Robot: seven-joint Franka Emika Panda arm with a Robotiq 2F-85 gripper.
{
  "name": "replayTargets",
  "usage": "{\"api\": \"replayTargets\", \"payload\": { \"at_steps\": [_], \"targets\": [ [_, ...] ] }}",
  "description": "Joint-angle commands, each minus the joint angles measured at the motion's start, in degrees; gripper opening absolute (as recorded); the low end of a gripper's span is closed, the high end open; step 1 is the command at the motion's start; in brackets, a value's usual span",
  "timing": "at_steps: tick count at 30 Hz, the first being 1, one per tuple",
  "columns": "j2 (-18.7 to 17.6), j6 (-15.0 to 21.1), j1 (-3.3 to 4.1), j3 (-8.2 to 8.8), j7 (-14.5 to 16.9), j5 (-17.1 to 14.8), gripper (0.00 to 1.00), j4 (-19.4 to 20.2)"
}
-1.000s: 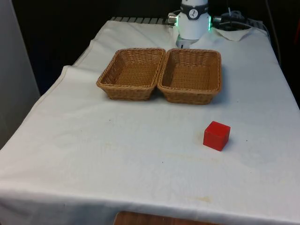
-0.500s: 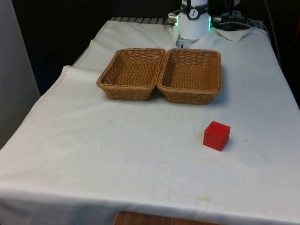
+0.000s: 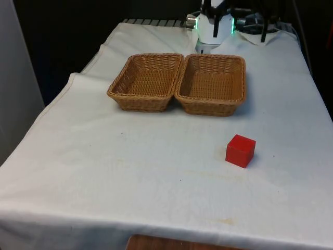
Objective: Pick up the red cube and place it into the right basket.
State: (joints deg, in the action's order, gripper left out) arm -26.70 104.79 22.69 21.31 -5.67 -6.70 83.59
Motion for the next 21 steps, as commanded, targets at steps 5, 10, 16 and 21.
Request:
{"api": "replayTargets", "payload": {
  "at_steps": [5,10,16,21],
  "targets": [
    [-1.8,1.2,-0.11,-0.29,-1.8,-0.9,1.0,-1.5],
    [-2.8,2.4,-0.11,-0.63,-3.2,-0.9,1.0,-2.1],
    [-4.1,3.9,0.0,-1.03,-4.8,-0.7,1.0,-3.6],
    [-5.2,5.0,0.0,-1.43,-6.1,-0.7,1.0,-4.9]
  ]
}}
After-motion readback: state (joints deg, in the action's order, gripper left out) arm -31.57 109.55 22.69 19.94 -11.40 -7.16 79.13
